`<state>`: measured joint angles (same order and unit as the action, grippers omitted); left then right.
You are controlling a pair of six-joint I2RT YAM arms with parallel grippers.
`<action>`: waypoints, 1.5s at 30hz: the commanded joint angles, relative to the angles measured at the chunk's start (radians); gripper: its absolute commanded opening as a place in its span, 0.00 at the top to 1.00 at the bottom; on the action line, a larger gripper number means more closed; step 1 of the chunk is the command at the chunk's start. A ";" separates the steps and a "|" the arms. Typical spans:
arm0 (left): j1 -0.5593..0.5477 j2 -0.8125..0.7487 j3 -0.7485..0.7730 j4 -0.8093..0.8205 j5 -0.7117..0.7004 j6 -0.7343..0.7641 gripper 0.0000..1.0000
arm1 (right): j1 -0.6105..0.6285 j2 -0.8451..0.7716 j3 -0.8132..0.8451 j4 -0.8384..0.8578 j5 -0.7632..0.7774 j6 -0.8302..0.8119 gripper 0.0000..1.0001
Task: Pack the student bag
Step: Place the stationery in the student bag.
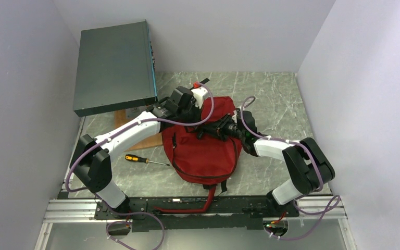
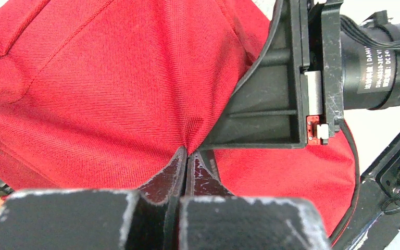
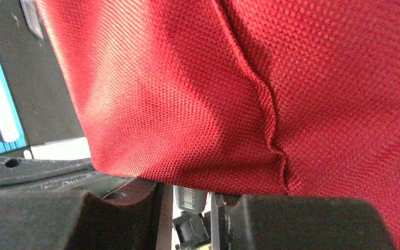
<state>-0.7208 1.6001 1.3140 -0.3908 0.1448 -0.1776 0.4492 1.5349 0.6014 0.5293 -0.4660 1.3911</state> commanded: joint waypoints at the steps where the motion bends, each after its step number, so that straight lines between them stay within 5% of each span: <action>1: -0.023 -0.015 0.054 -0.049 0.040 0.036 1.00 | 0.021 -0.048 0.047 -0.034 0.280 0.052 1.00; 8: -0.033 0.014 0.108 -0.136 -0.002 0.093 1.00 | 0.087 -0.025 0.051 0.019 0.511 0.027 1.00; 18: -0.040 -0.001 0.095 -0.168 -0.068 0.228 1.00 | 0.094 0.065 0.082 0.021 0.536 0.142 1.00; 23: -0.040 -0.018 0.099 -0.169 -0.099 0.290 1.00 | 0.095 0.106 0.147 -0.081 0.514 0.217 0.94; 30: -0.041 0.005 0.124 -0.202 -0.123 0.346 1.00 | 0.098 0.149 0.275 -0.293 0.528 0.181 1.00; 37: -0.047 -0.040 0.057 -0.136 -0.125 0.288 1.00 | 0.126 0.082 0.244 -0.451 0.522 -0.044 0.35; 40: -0.047 -0.052 0.036 -0.115 -0.090 0.284 1.00 | 0.123 0.001 0.149 -0.426 0.474 -0.147 0.21; 45: -0.047 -0.046 0.036 -0.114 -0.072 0.264 1.00 | 0.117 -0.206 0.069 -0.461 0.431 -0.408 0.11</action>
<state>-0.7593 1.6104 1.3521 -0.4831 0.0250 0.1181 0.5949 1.4551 0.7177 0.1715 -0.0711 1.2472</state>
